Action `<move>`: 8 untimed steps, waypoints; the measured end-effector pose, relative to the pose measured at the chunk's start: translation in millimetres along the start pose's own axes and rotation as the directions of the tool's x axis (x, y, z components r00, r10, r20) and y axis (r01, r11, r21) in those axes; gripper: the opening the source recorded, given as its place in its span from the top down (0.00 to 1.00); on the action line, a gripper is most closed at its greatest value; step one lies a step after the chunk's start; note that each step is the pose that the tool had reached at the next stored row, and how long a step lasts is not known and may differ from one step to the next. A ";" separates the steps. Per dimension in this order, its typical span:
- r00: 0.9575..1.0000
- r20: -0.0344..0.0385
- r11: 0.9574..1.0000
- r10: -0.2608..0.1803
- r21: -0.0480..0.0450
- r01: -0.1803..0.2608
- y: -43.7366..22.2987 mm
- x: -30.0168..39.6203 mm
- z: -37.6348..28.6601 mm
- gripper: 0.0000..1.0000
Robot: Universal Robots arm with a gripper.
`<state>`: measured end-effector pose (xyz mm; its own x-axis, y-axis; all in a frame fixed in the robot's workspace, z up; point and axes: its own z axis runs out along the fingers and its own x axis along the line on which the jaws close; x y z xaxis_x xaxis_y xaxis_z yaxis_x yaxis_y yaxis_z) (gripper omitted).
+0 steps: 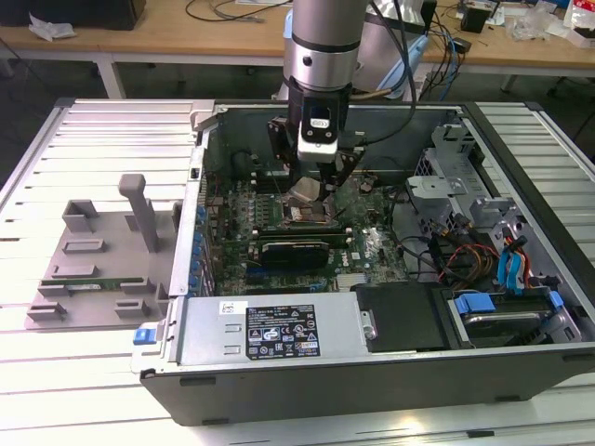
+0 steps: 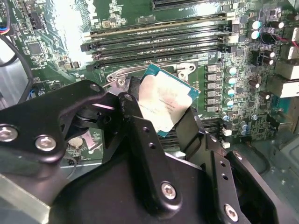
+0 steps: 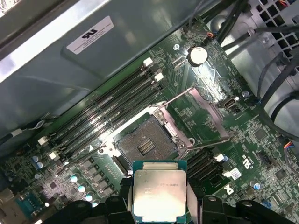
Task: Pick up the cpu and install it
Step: 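Place the cpu into insertion slot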
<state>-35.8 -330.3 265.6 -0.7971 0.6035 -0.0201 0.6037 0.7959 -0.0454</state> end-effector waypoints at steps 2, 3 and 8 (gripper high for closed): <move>1.000 0.000 1.000 0.012 0.001 -0.012 0.0 0.0 0.0 0.45; 1.000 0.000 1.000 0.024 0.002 -0.024 0.0 0.0 0.0 0.45; 0.997 0.000 0.997 0.079 0.006 -0.079 0.0 0.0 0.0 0.45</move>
<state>-35.8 -330.3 265.6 -0.7470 0.6644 -0.0235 0.6647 0.7455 -0.0499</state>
